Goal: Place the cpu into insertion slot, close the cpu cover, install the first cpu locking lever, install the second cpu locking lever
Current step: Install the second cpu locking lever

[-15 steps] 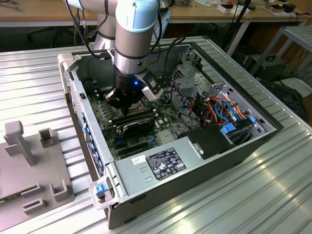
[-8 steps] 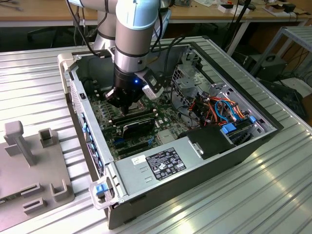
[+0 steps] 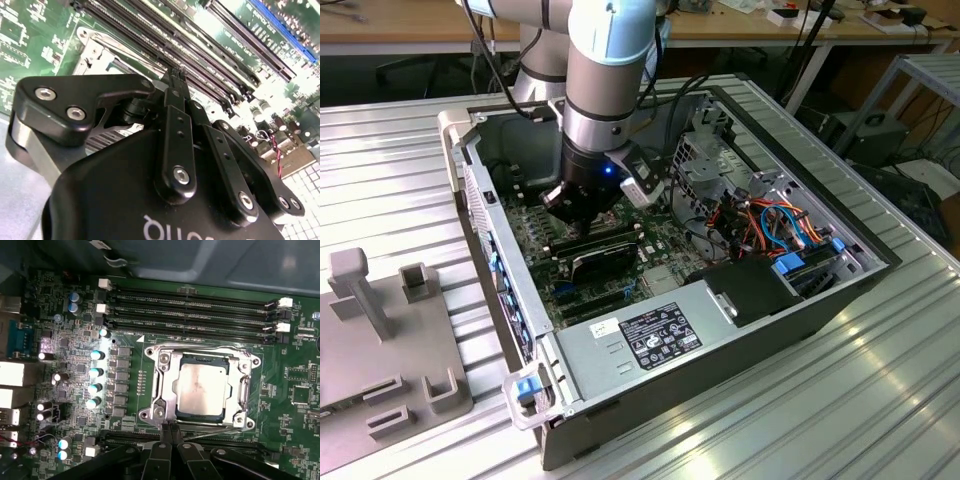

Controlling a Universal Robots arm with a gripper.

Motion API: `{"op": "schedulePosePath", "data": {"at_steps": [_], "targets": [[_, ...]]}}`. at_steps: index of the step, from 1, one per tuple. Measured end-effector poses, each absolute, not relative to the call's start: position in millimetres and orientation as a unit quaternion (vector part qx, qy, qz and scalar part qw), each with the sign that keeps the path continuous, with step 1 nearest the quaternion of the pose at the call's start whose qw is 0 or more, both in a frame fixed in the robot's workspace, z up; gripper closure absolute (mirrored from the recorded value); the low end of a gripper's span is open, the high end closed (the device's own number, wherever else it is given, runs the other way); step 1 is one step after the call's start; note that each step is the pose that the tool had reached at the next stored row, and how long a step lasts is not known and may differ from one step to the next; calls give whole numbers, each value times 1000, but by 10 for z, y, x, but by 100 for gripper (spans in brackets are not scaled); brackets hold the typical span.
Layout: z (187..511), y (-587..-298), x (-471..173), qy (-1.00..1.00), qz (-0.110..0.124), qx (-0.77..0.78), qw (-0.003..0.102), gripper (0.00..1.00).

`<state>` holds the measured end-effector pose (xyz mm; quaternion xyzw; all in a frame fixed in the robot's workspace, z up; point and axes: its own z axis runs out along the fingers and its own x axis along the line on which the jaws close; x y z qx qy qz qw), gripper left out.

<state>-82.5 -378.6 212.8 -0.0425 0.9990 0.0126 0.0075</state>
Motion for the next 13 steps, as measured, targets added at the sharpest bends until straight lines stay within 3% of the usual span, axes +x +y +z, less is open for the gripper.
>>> {"op": "schedulePosePath", "data": {"at_steps": [13], "targets": [[2124,-3797,-1035,999,13,-43,7,89]]}}
